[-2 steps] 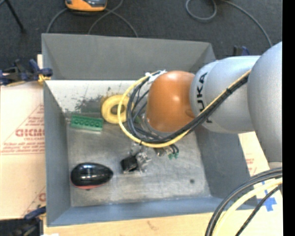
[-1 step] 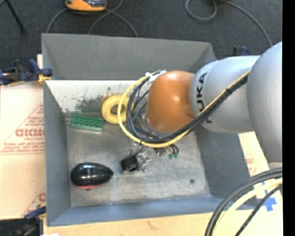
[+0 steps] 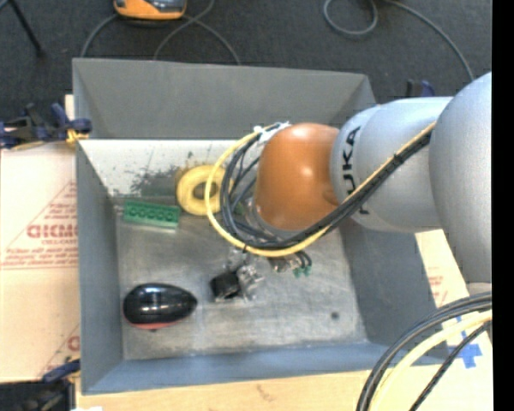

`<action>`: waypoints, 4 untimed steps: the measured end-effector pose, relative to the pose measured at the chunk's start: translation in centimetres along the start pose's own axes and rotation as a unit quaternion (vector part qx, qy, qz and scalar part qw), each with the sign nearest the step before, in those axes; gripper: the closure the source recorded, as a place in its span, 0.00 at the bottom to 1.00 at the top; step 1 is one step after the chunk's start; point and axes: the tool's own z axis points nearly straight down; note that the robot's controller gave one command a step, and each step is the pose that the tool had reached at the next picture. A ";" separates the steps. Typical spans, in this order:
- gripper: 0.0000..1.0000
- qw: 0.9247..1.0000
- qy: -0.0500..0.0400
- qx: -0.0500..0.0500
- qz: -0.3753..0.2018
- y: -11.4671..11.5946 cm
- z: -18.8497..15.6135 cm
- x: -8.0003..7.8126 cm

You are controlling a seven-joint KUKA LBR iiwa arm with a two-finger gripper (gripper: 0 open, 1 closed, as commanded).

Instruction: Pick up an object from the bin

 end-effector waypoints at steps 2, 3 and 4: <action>1.00 1.000 0.000 0.000 0.001 0.0 0.0 0.0; 1.00 1.000 0.000 0.000 0.002 0.0 0.0 0.0; 1.00 1.000 0.000 0.000 0.002 0.0 0.0 0.0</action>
Offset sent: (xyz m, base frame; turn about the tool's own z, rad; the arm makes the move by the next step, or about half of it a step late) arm 0.0000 0.0000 0.0000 0.0000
